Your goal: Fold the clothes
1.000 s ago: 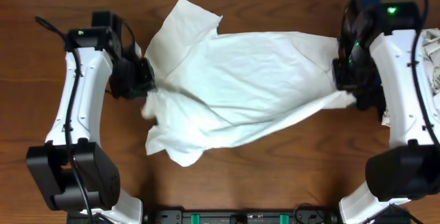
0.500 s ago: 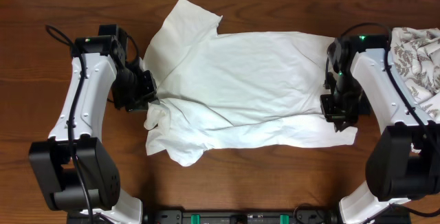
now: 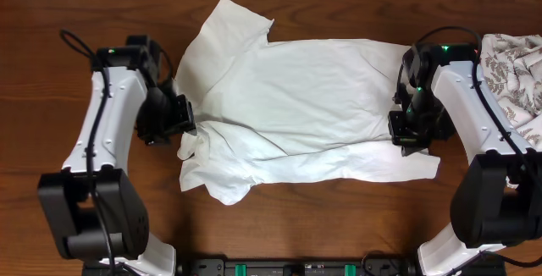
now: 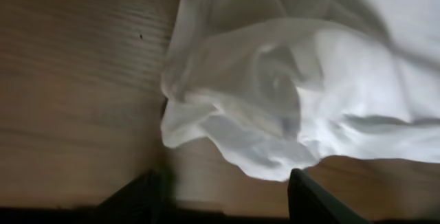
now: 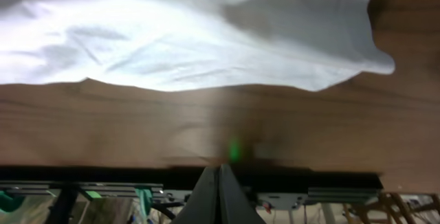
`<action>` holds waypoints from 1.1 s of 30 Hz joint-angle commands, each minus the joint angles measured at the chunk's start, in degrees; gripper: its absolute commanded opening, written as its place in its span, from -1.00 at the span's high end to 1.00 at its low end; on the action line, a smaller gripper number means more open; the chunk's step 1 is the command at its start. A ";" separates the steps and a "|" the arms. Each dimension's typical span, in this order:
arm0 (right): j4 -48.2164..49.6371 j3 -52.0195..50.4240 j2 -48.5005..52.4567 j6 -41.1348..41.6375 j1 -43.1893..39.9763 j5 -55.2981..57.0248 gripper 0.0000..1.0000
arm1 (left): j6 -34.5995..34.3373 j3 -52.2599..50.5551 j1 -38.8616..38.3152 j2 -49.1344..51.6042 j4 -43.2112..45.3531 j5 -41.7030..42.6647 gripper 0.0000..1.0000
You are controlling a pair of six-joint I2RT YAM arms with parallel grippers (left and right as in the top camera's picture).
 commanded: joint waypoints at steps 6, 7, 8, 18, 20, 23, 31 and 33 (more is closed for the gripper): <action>1.66 -0.11 0.00 0.48 -0.17 -1.36 0.97 | 3.02 -10.23 -10.78 -0.11 9.73 -9.49 -0.22; 1.79 -0.11 0.00 0.48 -0.17 -1.36 0.97 | 2.82 -10.80 -11.82 -0.11 11.04 -10.71 -0.22; 1.90 -0.11 0.00 0.48 -0.17 -1.33 0.97 | 2.80 -11.32 -12.79 -0.11 12.37 -11.63 -0.22; 2.86 -0.11 0.00 0.00 -0.17 -1.29 0.97 | -0.61 -12.07 -15.15 -0.11 15.56 -18.03 -0.18; 3.06 -0.11 0.00 0.00 -0.17 -1.29 0.97 | -0.59 -12.07 -15.15 -0.11 15.52 -15.45 0.06; 3.19 -0.11 0.00 0.04 -0.17 -1.31 0.97 | -0.57 -12.07 -15.15 -0.11 15.54 -12.81 0.33; 3.17 -0.11 0.00 0.04 -0.17 -1.31 0.97 | -0.59 -12.79 -15.15 -0.11 16.04 -12.04 0.17; 3.17 -0.11 0.00 0.04 -0.17 -1.31 0.97 | -0.59 -13.88 -15.15 -0.11 16.85 -12.04 0.14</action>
